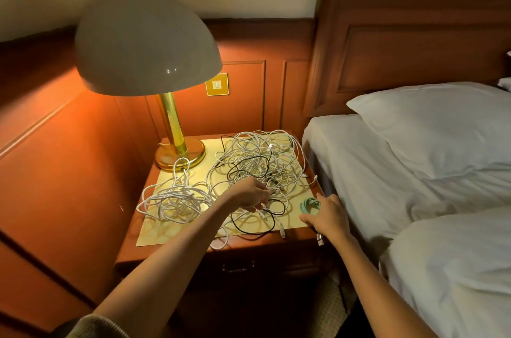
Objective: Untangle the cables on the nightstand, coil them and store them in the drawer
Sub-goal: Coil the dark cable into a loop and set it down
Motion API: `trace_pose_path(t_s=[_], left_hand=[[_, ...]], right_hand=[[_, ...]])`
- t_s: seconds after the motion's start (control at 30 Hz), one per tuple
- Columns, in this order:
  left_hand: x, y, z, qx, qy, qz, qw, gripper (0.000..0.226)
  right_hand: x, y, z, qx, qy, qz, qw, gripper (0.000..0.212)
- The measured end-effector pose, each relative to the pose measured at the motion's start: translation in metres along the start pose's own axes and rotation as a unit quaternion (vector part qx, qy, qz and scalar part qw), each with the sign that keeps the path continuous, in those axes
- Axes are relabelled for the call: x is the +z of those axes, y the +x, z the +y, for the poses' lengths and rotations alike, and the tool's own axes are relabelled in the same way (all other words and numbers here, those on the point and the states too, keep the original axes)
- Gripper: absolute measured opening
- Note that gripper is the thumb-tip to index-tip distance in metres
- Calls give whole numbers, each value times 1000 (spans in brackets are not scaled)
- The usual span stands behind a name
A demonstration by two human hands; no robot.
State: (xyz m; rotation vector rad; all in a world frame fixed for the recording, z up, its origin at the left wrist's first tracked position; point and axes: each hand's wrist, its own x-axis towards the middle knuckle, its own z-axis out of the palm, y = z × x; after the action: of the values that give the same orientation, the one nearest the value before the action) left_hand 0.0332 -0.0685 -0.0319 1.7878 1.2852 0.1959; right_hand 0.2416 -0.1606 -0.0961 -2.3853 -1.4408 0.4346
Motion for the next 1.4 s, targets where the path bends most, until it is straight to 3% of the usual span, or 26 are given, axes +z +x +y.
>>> trace_pose_path(t_s=[0.1, 0.2, 0.33, 0.4, 0.53, 0.67, 0.8, 0.9, 0.97, 1.03, 1.1, 1.17, 1.27, 1.4], left_hand=[[-4, -2, -2, 9, 14, 20, 1000, 23], [-10, -4, -8, 21, 60, 48, 997, 22], [-16, -8, -16, 37, 131, 74, 988, 24], [-18, -11, -17, 47, 142, 80, 986, 24], [-21, -16, -21, 77, 143, 79, 984, 28], [-25, -18, -20, 113, 76, 109, 985, 54], [-35, -24, -1, 170, 37, 172, 970, 57], [-45, -24, 13, 197, -24, 228, 953, 46], [-53, -22, 17, 198, 18, 226, 954, 33], [-56, -24, 19, 177, 69, 166, 968, 26], [-57, -30, 23, 149, 24, 124, 981, 33], [-65, -40, 31, 144, -46, 150, 977, 38], [-92, -67, 50, 210, -137, 199, 948, 37], [-125, -133, 67, 275, -113, 132, 946, 38]], right_hand=[[-3, 1, -5, -18, -5, 27, 999, 89], [-11, 2, -27, -106, 27, 32, 993, 64], [-8, -5, -66, -224, -130, -71, 963, 42], [-3, -4, -75, -240, -156, -68, 956, 29], [-17, 8, -91, -236, -25, -27, 971, 15], [-59, 16, -114, -244, 140, 25, 959, 16], [-108, 13, -136, -265, 324, 18, 908, 12], [-137, 7, -148, -263, 435, -17, 861, 8], [-150, 1, -154, -261, 486, -21, 834, 9], [-159, -6, -157, -250, 513, -23, 821, 9], [-164, -13, -157, -249, 505, -27, 826, 11], [-166, -17, -156, -243, 488, -22, 838, 9], [-172, -22, -152, -236, 483, -6, 843, 9], [-193, -40, -153, -257, 477, -19, 840, 10]])
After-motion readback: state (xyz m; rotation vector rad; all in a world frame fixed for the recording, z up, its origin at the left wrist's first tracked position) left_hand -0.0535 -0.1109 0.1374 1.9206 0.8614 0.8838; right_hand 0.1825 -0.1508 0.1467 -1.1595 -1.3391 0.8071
